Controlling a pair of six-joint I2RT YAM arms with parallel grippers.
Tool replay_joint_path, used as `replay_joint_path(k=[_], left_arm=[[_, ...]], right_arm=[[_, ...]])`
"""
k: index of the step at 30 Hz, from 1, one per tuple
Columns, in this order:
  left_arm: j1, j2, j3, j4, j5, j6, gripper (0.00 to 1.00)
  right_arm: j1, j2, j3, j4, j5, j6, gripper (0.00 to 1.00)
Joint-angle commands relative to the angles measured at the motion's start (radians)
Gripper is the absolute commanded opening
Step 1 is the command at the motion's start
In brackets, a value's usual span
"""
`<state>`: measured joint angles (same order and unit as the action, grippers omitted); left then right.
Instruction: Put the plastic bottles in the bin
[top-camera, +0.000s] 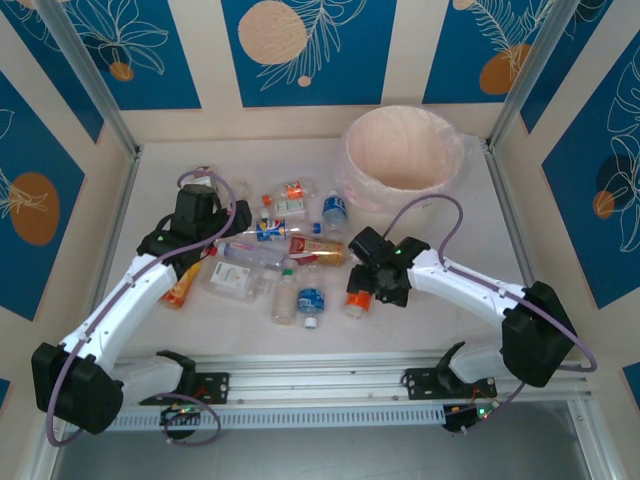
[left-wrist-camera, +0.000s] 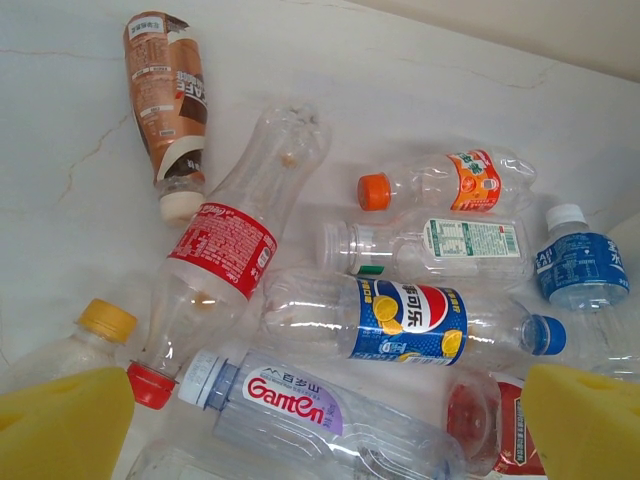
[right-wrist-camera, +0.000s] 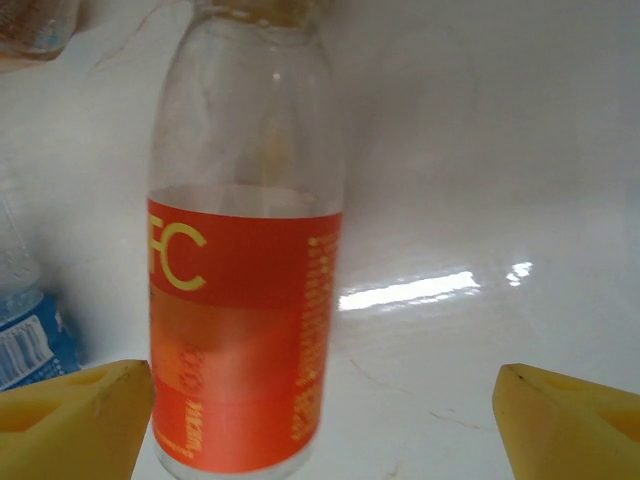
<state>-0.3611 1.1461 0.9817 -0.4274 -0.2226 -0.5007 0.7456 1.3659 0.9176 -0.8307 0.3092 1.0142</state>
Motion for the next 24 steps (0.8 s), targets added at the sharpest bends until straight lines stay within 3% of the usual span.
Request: replay_joint_path(k=[1,10,16,24], left_arm=[[0.005,-0.008,-0.015,0.01,-0.017,-0.017,0.99],[0.005,-0.001,-0.021,0.017,-0.016,-0.018,1.0],[0.005,0.006,-0.023,0.014,-0.014,-0.015,1.0],[0.005,0.006,-0.021,0.016,-0.014,-0.015,1.0]], right_arm=[[-0.008,0.031,-0.003,0.069,-0.065,0.006,0.9],[-0.029,0.147,-0.023,0.15,-0.118,0.0,0.84],[-0.014,0.167,-0.037,0.161,-0.089,0.031,0.83],[-0.028,0.179,-0.065,0.174,-0.089,0.04,0.69]])
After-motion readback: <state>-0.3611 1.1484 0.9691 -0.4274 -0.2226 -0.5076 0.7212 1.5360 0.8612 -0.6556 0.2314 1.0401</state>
